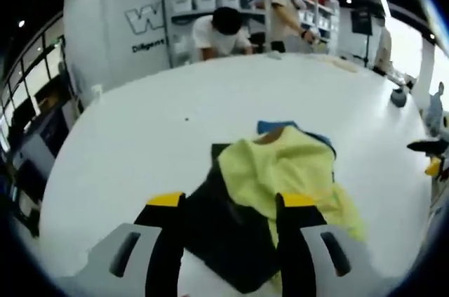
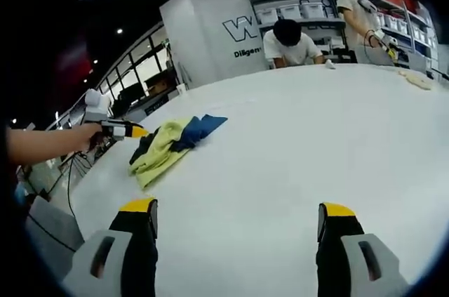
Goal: Fold the garment on the visible template until the final outline fits inside the template.
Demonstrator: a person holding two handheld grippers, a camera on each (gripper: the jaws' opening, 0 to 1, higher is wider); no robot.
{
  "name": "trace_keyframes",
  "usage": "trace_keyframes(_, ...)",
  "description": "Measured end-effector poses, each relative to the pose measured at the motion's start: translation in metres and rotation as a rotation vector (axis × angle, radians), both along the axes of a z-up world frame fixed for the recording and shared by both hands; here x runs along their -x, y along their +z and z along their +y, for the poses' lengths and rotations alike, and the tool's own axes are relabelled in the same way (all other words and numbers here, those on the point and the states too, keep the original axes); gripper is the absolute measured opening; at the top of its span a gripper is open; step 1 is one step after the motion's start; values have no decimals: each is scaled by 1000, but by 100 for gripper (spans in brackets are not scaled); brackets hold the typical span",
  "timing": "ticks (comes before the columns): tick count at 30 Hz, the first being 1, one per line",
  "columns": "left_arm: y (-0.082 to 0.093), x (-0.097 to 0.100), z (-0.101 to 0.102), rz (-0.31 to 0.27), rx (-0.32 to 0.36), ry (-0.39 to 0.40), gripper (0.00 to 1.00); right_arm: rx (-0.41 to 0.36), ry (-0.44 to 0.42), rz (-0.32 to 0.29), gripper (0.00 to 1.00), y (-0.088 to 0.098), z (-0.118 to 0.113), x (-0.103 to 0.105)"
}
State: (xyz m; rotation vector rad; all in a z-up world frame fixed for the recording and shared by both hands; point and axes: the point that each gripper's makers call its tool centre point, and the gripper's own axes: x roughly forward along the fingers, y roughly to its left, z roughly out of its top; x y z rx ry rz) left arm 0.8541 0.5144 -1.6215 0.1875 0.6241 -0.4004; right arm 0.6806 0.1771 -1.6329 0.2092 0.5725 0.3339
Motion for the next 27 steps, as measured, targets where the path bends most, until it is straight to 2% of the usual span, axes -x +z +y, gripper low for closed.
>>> trace_keyframes(4,-10,-1,-3,15,-17,-24,36,-3,-6,9,94,-4,-2,-1)
trace_keyframes(6,-9,0,-4,18,-33,-34,32,-8,-5,11,94,-5,-1,-1)
trace_keyframes(9,-12,0,-6,23,-37,-38,30,-5,-2,14,94,-4,0,-1)
trace_keyframes(11,-22,2,-5,36,-55,-39,28,-6,0,18,94,-7,0,-2)
trace_keyframes(19,-23,2,-1,48,-67,-30,14,-9,3,22,94,-10,0,-3)
trace_keyframes(24,-23,0,1,53,-64,-17,2,-11,2,22,94,-8,1,-2)
trace_keyframes(27,-23,0,4,55,-62,-5,2,-11,-1,20,94,-8,-1,-2)
